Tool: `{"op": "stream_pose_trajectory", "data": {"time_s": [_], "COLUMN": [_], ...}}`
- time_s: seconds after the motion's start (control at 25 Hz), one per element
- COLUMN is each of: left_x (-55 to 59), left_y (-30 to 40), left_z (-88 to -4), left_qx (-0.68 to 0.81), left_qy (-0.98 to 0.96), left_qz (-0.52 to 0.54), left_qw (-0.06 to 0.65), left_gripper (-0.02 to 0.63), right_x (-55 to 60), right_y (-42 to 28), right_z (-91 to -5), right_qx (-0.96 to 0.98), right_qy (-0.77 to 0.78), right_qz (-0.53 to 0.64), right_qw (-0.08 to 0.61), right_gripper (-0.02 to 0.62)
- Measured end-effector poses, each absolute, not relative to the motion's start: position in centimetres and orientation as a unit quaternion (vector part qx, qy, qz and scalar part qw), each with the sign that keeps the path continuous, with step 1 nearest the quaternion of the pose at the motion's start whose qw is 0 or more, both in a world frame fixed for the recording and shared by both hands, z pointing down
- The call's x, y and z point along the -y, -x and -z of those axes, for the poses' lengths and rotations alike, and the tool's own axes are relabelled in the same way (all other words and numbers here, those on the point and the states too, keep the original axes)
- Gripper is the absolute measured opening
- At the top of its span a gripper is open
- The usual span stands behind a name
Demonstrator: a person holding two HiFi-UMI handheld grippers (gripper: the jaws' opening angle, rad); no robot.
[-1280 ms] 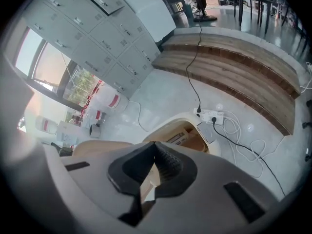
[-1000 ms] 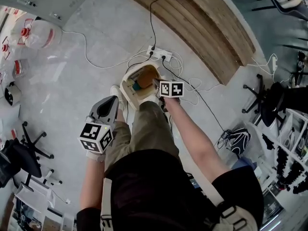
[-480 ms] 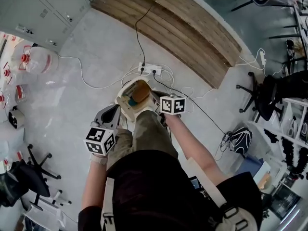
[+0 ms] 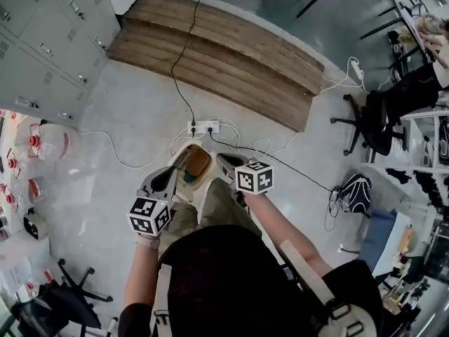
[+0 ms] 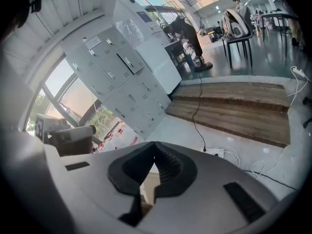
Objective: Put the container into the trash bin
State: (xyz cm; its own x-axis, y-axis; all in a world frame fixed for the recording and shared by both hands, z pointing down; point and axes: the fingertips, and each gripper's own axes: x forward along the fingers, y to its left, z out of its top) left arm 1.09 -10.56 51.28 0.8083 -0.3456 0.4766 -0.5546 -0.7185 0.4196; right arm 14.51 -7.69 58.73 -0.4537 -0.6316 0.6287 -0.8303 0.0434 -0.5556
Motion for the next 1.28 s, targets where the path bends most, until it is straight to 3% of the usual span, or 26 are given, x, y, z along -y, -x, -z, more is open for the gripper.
{"op": "stream_pose_trajectory", "data": {"time_s": [0.56, 1.28], "left_x": [11.7, 9.7], "left_y": [-7.2, -13.1], "left_z": [-44.6, -36.1], "left_qx": [0.156, 0.083], "left_qy": [-0.944, -0.977], "left_qz": [-0.175, -0.129], "left_qw": [0.230, 0.148], "left_gripper": [0.008, 0.008], "right_x": [5.1, 1.2], "right_y": [-20.5, -24.1], "right_z": [-47.6, -36.9], "right_qx": [0.692, 0.693], "right_qy": [-0.607, -0.672], "right_qz": [-0.391, -0.261], "right_qw": [0.018, -0.011], "right_gripper": [0.015, 0.015]}}
